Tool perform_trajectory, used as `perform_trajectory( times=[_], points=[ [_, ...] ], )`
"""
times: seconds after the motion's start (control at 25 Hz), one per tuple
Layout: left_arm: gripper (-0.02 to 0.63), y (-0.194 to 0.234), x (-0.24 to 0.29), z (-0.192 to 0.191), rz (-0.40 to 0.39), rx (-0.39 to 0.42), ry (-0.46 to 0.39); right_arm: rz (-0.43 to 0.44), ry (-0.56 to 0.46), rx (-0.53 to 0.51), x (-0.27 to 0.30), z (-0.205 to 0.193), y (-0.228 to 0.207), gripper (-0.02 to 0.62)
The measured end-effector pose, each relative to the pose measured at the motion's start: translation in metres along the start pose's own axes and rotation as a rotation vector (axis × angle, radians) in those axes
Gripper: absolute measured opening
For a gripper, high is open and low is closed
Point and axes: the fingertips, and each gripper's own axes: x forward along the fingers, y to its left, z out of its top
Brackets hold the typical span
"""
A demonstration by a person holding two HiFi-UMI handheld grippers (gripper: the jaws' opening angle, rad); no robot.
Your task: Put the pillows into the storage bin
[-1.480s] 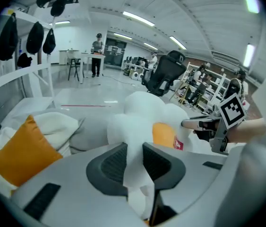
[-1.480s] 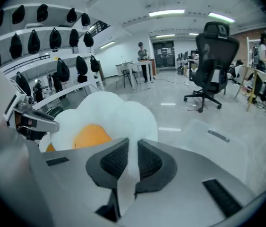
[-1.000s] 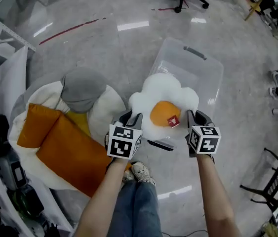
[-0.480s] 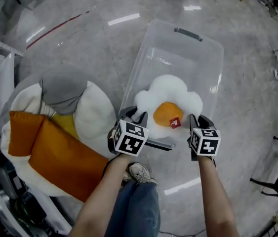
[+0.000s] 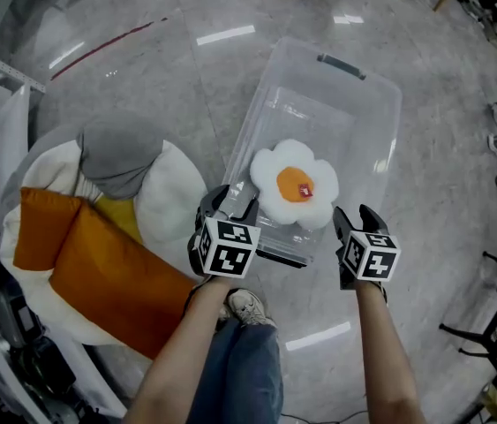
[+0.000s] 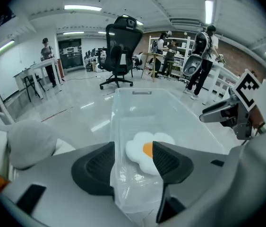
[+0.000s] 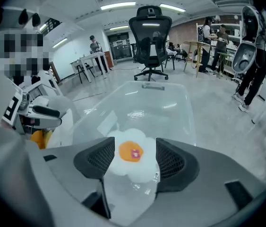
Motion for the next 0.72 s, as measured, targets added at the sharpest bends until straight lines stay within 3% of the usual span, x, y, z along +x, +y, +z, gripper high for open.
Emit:
perform_trajectory(
  times=[0.32, 0.52, 0.72],
  points=[
    [0.247, 0.055, -0.084, -0.003, 0.073, -0.196, -0.078, 0.143, -0.028, -0.072, -0.036, 0.053, 0.088, 0.282],
    [0.247, 0.130, -0.165, -0.049, 0.206, -0.393, -0.115, 0.320, -0.026, -0.238, -0.047, 0.077, 0.213, 0.282],
    [0.252, 0.207, -0.249, -0.133, 0.365, -0.557, -0.134, 0.499, 0.017, -0.374, -0.047, 0.059, 0.357, 0.282]
  ],
)
